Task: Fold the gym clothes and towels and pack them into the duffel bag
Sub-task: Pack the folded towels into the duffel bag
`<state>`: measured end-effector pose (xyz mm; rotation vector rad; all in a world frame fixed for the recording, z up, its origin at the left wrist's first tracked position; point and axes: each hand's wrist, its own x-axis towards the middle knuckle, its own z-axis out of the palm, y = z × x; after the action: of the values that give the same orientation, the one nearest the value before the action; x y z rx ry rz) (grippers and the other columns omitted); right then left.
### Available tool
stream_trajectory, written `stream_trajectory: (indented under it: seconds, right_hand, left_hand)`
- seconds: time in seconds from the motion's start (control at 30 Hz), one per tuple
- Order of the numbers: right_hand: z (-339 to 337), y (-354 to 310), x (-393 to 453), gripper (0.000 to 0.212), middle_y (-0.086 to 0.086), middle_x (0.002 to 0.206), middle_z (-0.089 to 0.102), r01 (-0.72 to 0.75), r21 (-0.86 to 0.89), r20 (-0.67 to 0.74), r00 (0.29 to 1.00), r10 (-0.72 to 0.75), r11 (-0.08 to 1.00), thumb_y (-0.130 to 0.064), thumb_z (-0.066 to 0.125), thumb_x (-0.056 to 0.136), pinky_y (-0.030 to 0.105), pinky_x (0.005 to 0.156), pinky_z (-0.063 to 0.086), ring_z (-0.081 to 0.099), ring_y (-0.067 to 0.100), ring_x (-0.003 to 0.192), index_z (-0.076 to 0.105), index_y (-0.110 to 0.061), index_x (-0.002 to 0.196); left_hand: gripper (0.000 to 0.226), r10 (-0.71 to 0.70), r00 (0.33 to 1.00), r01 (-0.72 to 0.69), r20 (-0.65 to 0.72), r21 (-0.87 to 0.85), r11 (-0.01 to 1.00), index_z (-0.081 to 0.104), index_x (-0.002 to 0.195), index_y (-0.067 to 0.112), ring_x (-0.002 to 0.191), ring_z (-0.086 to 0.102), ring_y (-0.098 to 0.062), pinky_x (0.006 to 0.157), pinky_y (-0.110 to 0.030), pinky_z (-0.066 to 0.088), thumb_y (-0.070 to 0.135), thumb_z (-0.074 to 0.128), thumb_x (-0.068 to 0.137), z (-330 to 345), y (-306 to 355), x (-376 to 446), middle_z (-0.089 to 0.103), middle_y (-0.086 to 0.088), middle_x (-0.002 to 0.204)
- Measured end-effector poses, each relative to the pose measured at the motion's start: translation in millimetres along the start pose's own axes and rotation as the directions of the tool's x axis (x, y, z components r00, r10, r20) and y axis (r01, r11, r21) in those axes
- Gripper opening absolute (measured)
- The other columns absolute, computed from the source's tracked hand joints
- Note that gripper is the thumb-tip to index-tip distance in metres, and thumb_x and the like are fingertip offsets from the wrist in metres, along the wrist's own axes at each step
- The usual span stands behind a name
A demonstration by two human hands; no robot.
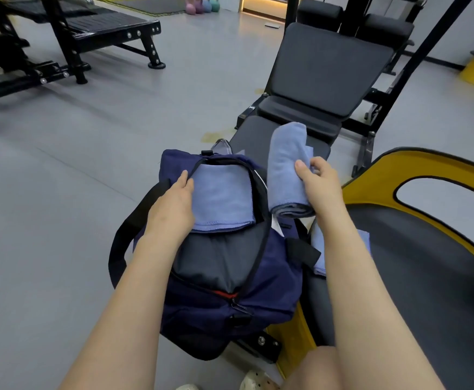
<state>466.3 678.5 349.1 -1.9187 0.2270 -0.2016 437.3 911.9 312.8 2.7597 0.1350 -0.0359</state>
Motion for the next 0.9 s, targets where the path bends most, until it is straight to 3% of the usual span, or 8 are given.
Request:
stream_trajectory:
  seconds: [0.17, 0.27, 0.43, 0.53, 0.6, 0.73, 0.83, 0.9]
  right_hand:
    - [52.4, -21.3, -14.4, 0.021, 0.001, 0.093, 0.052, 0.171, -0.217, 0.113, 0.982, -0.15, 0.961, -0.03, 0.055, 0.092, 0.014, 0.058, 0.036, 0.046, 0.013, 0.073, 0.058, -0.01, 0.09]
    - [78.4, -23.1, -23.5, 0.024, 0.003, 0.119, 0.047, 0.268, -0.394, 0.154, 0.962, -0.224, 0.879, -0.033, 0.053, 0.094, 0.03, 0.071, 0.04, 0.053, 0.023, 0.086, 0.059, -0.011, 0.097]
    - [110.2, -12.0, -33.4, 0.026, 0.007, 0.135, 0.038, 0.33, -0.742, 0.184, 0.937, -0.297, 0.583, -0.032, 0.046, 0.098, 0.032, 0.063, 0.032, 0.055, 0.033, 0.088, 0.055, -0.01, 0.107]
    - [117.8, -6.1, -29.7, 0.025, 0.015, 0.127, 0.054, 0.391, -0.794, 0.186, 0.886, -0.426, 0.465, -0.029, 0.066, 0.082, 0.036, 0.069, 0.048, 0.058, 0.036, 0.101, 0.068, -0.005, 0.085]
    - [118.6, -7.7, -27.0, 0.025, 0.02, 0.121, 0.06, 0.521, -0.745, 0.215, 0.778, -0.59, 0.416, -0.025, 0.071, 0.075, 0.044, 0.089, 0.05, 0.057, 0.039, 0.108, 0.069, -0.001, 0.069]
    - [123.2, -5.9, -27.0, 0.037, 0.009, 0.136, 0.051, 0.633, -0.509, 0.5, 0.769, -0.399, 0.583, -0.031, 0.039, 0.102, 0.029, 0.103, 0.033, 0.044, 0.025, 0.127, 0.064, -0.005, 0.107]
    - [127.7, 12.1, -22.2, 0.046, -0.002, 0.155, 0.029, 0.655, -0.532, 0.585, 0.742, -0.326, 0.536, -0.043, 0.035, 0.101, 0.041, 0.119, 0.008, 0.014, 0.024, 0.146, 0.042, -0.017, 0.139]
    - [129.7, 17.8, -21.9, 0.058, -0.008, 0.16, 0.013, 0.614, -0.575, 0.582, 0.771, -0.256, 0.54, -0.052, 0.032, 0.098, 0.043, 0.118, -0.008, -0.002, 0.022, 0.148, 0.026, -0.024, 0.149]
  left_hand:
    - [0.077, -0.027, 0.998, 0.024, -0.053, -0.072, 0.997, 0.019, 0.151, 0.013, 0.133, 0.038, -0.029, 0.096, -0.036, 0.039, -0.015, 0.034, 0.081, -3.4, -6.2, 0.6, 0.003, 0.007, 0.16]
    - [0.076, -0.034, 0.997, 0.026, -0.072, -0.114, 0.993, 0.018, 0.151, 0.013, 0.133, 0.038, -0.028, 0.099, -0.035, 0.039, -0.015, 0.033, 0.082, -6.6, -9.8, 0.2, 0.003, 0.007, 0.16]
    - [0.074, -0.027, 0.996, 0.013, -0.09, -0.144, 0.989, 0.014, 0.152, 0.013, 0.134, 0.038, -0.024, 0.1, -0.034, 0.039, -0.012, 0.034, 0.085, -10.5, -10.5, -1.8, 0.001, 0.008, 0.16]
    - [0.073, -0.007, 0.997, -0.005, -0.079, -0.154, 0.988, 0.013, 0.152, 0.015, 0.135, 0.035, -0.021, 0.099, -0.033, 0.04, -0.01, 0.034, 0.087, -10.8, -11.0, -2.5, 0.001, 0.009, 0.16]
    - [0.072, -0.002, 0.997, -0.01, -0.079, -0.153, 0.988, 0.014, 0.152, 0.015, 0.134, 0.036, -0.021, 0.097, -0.033, 0.041, -0.01, 0.034, 0.087, -10.5, -12.1, -2.1, 0.001, 0.009, 0.16]
    - [0.066, -0.037, 0.998, 0.028, -0.056, -0.157, 0.987, 0.014, 0.151, 0.013, 0.138, 0.033, -0.024, 0.1, -0.034, 0.038, -0.004, 0.034, 0.091, -11.2, -14.0, 1.9, 0.004, 0.0, 0.16]
    - [0.062, -0.053, 0.998, 0.044, -0.044, -0.186, 0.982, 0.012, 0.151, 0.011, 0.142, 0.026, -0.022, 0.107, -0.031, 0.031, 0.001, 0.035, 0.094, -12.8, -13.1, 3.6, 0.008, -0.004, 0.16]
    - [0.062, -0.068, 0.996, 0.055, -0.054, -0.208, 0.977, 0.009, 0.152, 0.013, 0.142, 0.026, -0.019, 0.106, -0.029, 0.03, 0.003, 0.035, 0.096, -13.3, -10.6, 3.5, 0.006, 0.0, 0.16]
